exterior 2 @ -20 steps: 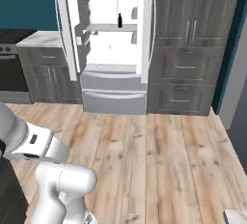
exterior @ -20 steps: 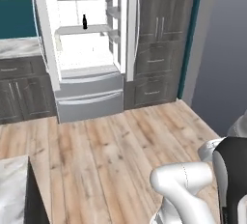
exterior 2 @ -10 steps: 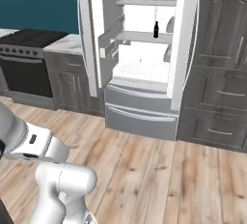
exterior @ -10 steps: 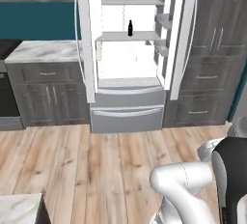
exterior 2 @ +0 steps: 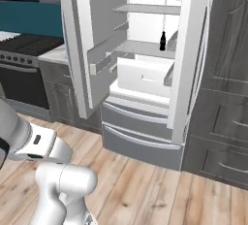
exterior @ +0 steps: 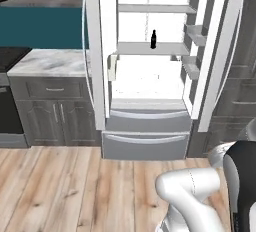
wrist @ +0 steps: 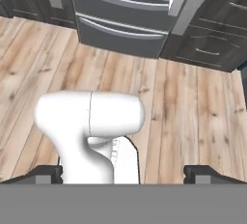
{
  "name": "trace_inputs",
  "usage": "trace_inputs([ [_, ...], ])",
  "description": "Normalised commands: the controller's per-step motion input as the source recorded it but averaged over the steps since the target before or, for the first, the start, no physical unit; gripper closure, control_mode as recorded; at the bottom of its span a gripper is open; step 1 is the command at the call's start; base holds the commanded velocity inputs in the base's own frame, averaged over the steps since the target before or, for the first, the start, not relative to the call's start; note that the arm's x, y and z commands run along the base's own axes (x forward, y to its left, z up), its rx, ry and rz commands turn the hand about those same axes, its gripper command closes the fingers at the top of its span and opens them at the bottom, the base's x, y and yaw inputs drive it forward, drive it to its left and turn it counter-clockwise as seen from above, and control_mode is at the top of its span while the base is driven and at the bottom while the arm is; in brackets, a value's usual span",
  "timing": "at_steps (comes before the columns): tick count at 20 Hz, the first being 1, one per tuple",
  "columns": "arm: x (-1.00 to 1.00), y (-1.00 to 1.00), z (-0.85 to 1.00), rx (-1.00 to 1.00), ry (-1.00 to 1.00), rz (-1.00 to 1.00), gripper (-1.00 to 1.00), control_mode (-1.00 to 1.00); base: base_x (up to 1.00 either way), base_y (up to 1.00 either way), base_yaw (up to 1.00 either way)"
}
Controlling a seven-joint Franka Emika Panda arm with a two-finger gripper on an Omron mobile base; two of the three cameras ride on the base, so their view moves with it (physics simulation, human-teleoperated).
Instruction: Open the fridge, grab two sodas, and place both sodas inside the bowl with ice on the dining counter.
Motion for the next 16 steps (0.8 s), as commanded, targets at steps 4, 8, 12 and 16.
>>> trace_inputs([
  [4, 0.0, 0.0, 0.0, 0.0, 0.0, 0.0, -1.0, 1.0, 0.97, -0.02, -0.07],
  [8, 0.0, 0.0, 0.0, 0.0, 0.0, 0.0, -1.0, 1.0, 0.83, 0.0, -0.14],
  [12, 0.0, 0.0, 0.0, 0.0, 0.0, 0.0, -1.0, 1.0, 0.58, 0.21, -0.16],
  [16, 0.0, 0.0, 0.0, 0.0, 0.0, 0.0, -1.0, 1.0, 0.44, 0.37, -0.08],
])
